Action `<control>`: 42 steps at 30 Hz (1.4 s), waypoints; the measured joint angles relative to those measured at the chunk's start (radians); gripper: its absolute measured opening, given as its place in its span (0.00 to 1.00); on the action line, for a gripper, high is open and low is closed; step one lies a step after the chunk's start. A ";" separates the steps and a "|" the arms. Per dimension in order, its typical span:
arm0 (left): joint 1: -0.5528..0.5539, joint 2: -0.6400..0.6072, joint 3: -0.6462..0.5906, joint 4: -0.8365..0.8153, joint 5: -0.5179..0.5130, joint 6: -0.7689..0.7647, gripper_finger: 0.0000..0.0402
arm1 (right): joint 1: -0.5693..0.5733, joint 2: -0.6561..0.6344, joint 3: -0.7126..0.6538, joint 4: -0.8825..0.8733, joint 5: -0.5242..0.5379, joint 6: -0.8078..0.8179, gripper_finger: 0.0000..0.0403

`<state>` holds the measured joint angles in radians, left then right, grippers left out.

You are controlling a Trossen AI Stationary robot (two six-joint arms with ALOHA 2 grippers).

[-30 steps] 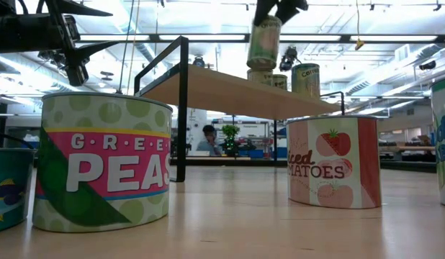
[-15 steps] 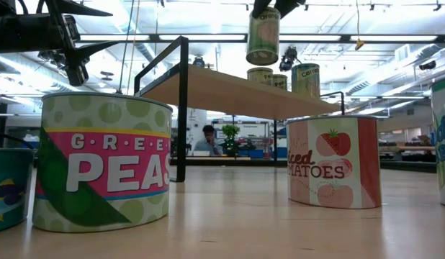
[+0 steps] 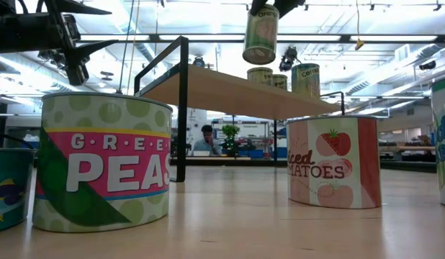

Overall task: Pick and place cans onto a shelf
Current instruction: Put the canned oranges on the shelf

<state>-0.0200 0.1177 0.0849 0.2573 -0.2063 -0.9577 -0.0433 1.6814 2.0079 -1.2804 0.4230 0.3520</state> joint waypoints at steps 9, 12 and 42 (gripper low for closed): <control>0.000 0.000 0.000 0.000 0.001 0.000 0.54 | 0.032 0.000 0.000 -0.027 0.048 0.014 0.90; 0.000 0.000 0.000 0.000 0.001 0.000 0.54 | 0.026 0.000 -0.014 -0.061 0.070 0.007 0.90; 0.000 0.000 0.000 0.030 0.010 0.002 0.54 | -0.095 0.001 -0.297 -0.036 0.096 0.011 0.98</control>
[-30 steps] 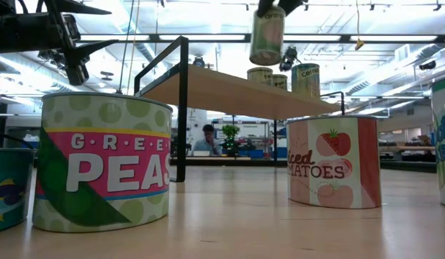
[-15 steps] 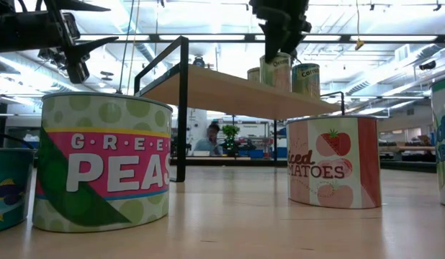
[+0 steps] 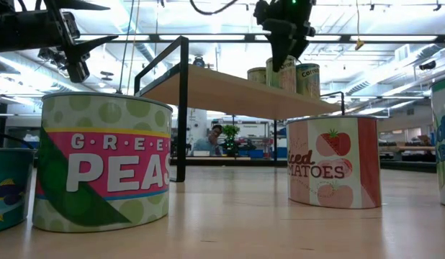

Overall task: Pick and place cans onto a shelf
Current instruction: Put the canned oranges on the shelf

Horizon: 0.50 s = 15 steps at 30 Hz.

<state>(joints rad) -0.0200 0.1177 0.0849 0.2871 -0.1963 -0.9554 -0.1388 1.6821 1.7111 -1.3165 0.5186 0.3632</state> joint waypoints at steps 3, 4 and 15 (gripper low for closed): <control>0.000 0.000 0.000 0.000 0.000 0.000 0.54 | -0.006 0.000 0.000 -0.006 0.001 0.005 0.99; 0.000 0.000 0.000 0.000 0.000 0.000 0.54 | -0.007 0.000 0.002 -0.009 0.000 0.005 0.99; 0.000 0.000 0.000 0.000 0.000 0.000 0.54 | 0.011 0.000 0.040 -0.049 -0.039 0.004 0.99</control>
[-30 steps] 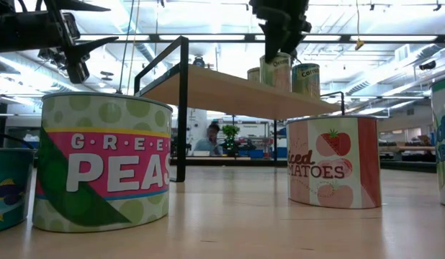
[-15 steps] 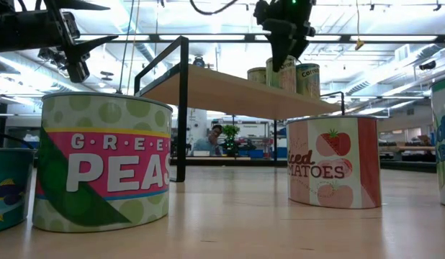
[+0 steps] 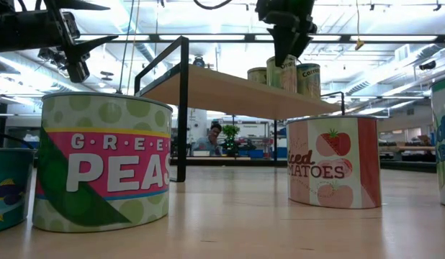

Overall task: Pick and place cans onto a shelf
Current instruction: Put the canned oranges on the shelf

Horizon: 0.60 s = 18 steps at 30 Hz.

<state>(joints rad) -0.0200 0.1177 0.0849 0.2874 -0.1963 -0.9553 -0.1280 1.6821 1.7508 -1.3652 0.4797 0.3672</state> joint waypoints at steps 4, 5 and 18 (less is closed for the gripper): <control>0.000 0.000 0.000 0.000 0.000 0.000 0.54 | 0.008 0.000 0.014 -0.009 -0.031 0.000 0.99; 0.000 0.000 0.000 0.000 0.000 0.000 0.54 | 0.009 0.000 0.016 -0.010 -0.036 0.001 0.99; 0.000 0.000 0.000 0.000 0.000 0.000 0.54 | 0.010 -0.011 0.016 -0.030 -0.089 -0.015 0.99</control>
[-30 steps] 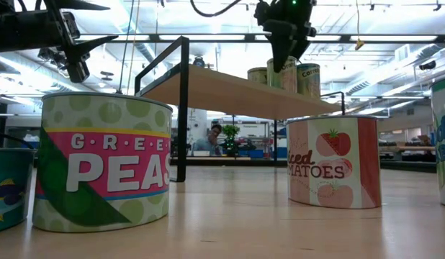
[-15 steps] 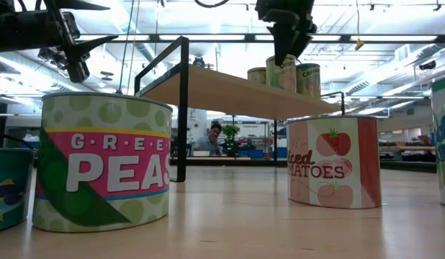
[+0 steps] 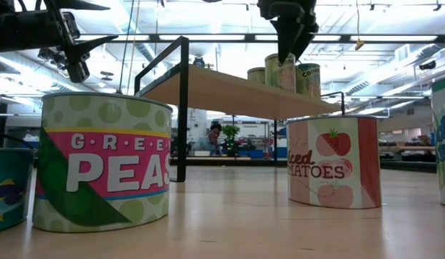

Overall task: Pick and place cans onto a shelf
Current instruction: Put the canned oranges on the shelf

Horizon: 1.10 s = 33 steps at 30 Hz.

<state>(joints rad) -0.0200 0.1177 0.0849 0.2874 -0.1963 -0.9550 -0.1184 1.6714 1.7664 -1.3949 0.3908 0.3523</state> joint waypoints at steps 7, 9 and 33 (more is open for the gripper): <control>0.000 0.000 0.000 0.000 0.002 0.000 0.54 | 0.000 -0.003 0.000 -0.005 -0.042 -0.056 0.99; 0.000 0.000 0.000 0.000 0.009 0.000 0.54 | 0.000 -0.006 0.000 -0.007 -0.037 -0.039 0.99; 0.000 0.000 0.000 0.000 0.018 0.023 0.54 | 0.071 0.020 0.077 0.188 0.086 -0.244 0.98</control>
<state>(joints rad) -0.0200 0.1175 0.0849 0.2877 -0.1780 -0.9317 -0.0475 1.6915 1.8435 -1.2066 0.4770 0.1085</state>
